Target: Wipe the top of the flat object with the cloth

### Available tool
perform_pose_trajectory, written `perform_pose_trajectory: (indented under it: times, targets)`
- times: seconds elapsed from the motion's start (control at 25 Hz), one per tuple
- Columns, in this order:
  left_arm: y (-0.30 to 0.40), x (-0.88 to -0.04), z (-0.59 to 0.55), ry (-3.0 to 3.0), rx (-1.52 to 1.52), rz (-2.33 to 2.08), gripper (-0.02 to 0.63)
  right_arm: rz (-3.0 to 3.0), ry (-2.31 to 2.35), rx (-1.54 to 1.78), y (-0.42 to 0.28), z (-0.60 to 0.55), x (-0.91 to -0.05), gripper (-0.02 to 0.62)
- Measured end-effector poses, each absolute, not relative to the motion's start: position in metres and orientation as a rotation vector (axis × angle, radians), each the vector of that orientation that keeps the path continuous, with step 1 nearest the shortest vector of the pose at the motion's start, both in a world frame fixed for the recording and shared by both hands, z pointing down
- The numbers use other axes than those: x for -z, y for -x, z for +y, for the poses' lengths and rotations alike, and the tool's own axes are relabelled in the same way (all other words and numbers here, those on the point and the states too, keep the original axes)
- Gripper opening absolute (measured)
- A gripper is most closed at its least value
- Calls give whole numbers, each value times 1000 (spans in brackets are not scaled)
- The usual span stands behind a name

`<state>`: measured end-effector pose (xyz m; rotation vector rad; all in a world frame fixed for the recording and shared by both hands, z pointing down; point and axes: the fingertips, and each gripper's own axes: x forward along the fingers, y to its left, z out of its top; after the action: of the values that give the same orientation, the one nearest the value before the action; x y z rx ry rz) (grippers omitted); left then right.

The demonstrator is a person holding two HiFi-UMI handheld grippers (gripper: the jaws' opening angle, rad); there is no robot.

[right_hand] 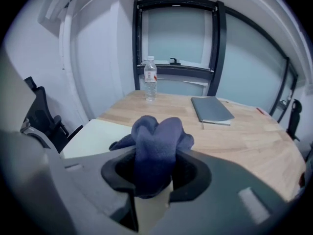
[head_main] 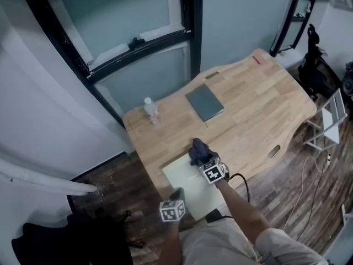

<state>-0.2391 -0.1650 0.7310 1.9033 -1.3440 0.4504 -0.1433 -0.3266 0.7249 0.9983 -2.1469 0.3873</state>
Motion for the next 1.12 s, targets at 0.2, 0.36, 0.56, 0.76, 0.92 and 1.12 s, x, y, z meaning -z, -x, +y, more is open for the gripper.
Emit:
perform_pose_trajectory:
  times: [0.2, 0.36, 0.56, 0.76, 0.92, 1.12]
  targets:
    - [238, -731, -167, -1904, -434, -1340, 8, -2116, -1085, -380, 136, -317, -723, 144]
    - [238, -732, -167, -1917, -438, -1335, 8, -2121, -1085, -404, 144, -295, -725, 144]
    - [234, -732, -168, -1933, -419, -1289, 8, -2122, -1073, -398, 163, -271, -725, 144]
    - [232, -729, -170, -1942, -366, -1260, 8, -2105, -1056, -375, 179, -262, -722, 144]
    - [228, -730, -170, -1980, -353, -1233, 8, -2082, -1050, -332, 189, -256, -722, 144]
    - [226, -731, -172, -2038, -355, -1208, 8, -2060, -1036, -284, 202, -249, -722, 144]
